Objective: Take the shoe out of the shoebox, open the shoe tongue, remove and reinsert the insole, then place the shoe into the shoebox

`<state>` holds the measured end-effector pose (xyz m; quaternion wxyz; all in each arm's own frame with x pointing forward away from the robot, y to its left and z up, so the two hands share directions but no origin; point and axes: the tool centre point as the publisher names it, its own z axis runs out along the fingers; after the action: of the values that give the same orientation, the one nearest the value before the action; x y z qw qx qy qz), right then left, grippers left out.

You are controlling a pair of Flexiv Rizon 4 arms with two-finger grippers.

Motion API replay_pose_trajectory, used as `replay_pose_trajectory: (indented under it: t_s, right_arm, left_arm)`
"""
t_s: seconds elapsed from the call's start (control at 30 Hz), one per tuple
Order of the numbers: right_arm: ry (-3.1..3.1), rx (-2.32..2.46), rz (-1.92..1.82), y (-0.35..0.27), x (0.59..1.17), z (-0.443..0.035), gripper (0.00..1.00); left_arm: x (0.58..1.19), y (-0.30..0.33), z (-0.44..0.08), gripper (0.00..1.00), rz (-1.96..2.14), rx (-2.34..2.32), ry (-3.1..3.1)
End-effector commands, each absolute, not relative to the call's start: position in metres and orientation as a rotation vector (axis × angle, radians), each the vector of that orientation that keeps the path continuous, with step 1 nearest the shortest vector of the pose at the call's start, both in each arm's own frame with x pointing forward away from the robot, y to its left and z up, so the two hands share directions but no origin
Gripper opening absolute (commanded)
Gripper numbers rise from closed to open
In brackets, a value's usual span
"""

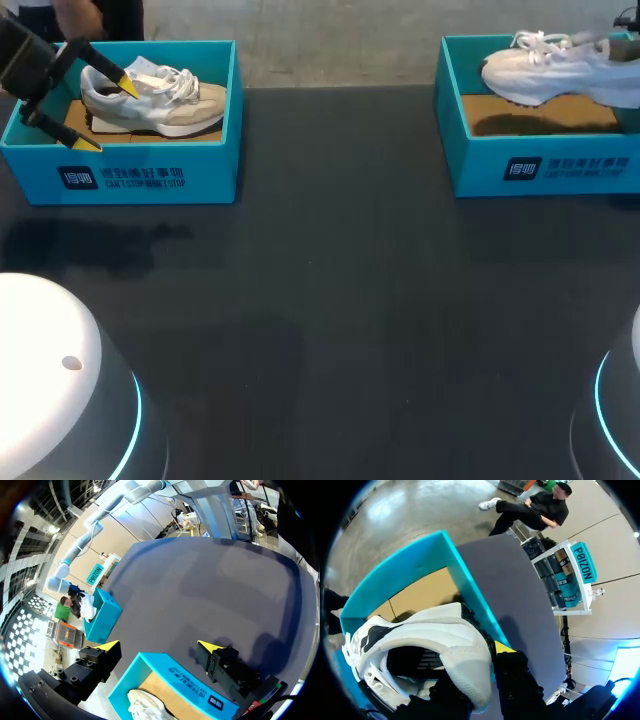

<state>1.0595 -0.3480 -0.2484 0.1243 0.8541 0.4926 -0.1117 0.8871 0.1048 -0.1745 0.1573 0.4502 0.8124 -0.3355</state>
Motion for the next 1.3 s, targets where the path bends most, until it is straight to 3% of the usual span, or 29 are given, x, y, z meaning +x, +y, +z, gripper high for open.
replay_pose_trajectory:
  t_s: [0.03, 0.7, 1.3]
  right_arm:
    - [1.435, 2.481, -0.321, -0.344, 1.061, -0.258, 0.0]
    - [1.4, 2.473, -0.387, -0.345, 1.072, -0.315, 0.0]
    - [1.381, 2.495, -0.375, -0.343, 1.074, -0.328, 0.0]
  left_arm:
    - [0.887, 0.105, -0.174, 1.0, -0.956, 1.289, 2.327]
    - [0.887, 0.105, -0.174, 1.0, -0.956, 1.289, 2.327]
    - [0.887, 0.105, -0.174, 1.0, -0.956, 1.289, 2.327]
